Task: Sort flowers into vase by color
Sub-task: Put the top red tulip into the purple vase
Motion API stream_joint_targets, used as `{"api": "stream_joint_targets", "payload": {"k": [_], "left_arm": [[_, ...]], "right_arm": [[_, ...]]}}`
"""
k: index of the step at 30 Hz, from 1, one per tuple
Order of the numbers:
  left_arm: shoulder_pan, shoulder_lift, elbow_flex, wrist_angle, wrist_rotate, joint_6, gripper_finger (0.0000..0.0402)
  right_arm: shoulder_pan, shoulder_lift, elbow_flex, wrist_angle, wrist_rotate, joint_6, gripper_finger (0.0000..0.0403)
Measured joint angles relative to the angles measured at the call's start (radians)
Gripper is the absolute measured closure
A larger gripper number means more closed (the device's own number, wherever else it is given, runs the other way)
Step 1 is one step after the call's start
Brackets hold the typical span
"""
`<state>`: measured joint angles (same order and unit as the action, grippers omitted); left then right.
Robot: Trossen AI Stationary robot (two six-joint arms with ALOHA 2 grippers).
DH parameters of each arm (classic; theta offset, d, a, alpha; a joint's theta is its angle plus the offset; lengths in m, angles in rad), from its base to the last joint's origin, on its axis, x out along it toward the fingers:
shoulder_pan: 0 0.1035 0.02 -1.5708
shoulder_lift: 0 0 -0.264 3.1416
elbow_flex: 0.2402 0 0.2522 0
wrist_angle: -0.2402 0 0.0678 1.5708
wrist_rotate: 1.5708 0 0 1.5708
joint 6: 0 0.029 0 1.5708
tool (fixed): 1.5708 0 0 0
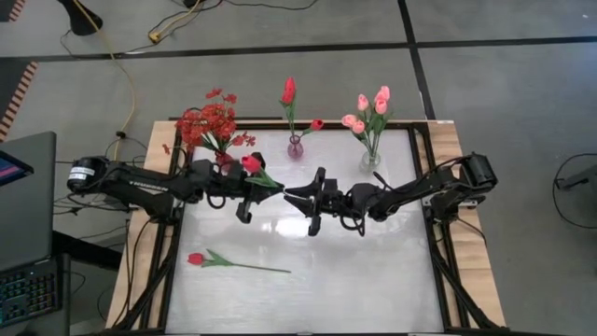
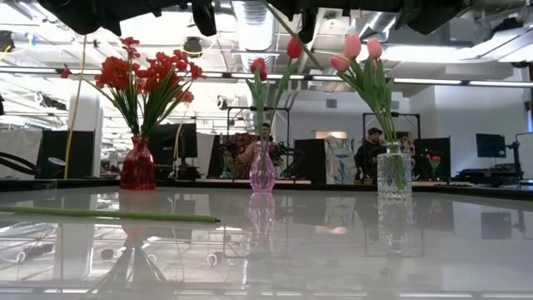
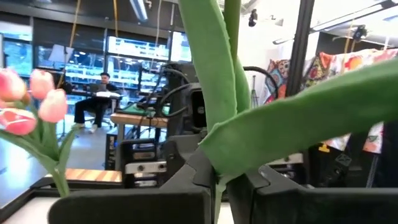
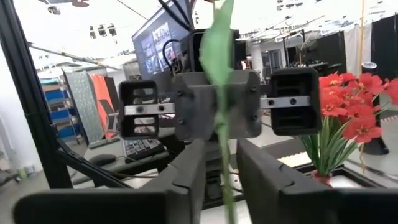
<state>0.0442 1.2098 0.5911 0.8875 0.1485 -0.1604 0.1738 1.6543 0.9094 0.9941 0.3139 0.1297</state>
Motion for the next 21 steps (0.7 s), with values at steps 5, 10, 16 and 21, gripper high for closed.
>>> {"api": "stream_joint_targets", "payload": {"k": [5, 10, 16, 21], "left_arm": [[0.041, -0.021, 0.015, -0.091, 0.009, -0.013, 0.0398], [0.079, -0.091, 0.153, -0.458, -0.027, 0.077, 0.0398], [0.123, -0.073, 0.398, -0.822, -0.267, 0.303, 0.0399], [0.214, 0.000, 0.519, -0.894, -0.284, 0.351, 0.0399]], "right_arm": [[0.000, -0.026, 0.000, -0.086, 0.002, -0.059, 0.0223], [0.000, -0.154, 0.000, -0.393, 0.003, -0.072, 0.0173], [0.003, -0.281, 0.001, -0.688, 0.038, 0.043, 0.0164], [0.028, -0.288, 0.000, -0.751, 0.101, 0.047, 0.0169]]}}
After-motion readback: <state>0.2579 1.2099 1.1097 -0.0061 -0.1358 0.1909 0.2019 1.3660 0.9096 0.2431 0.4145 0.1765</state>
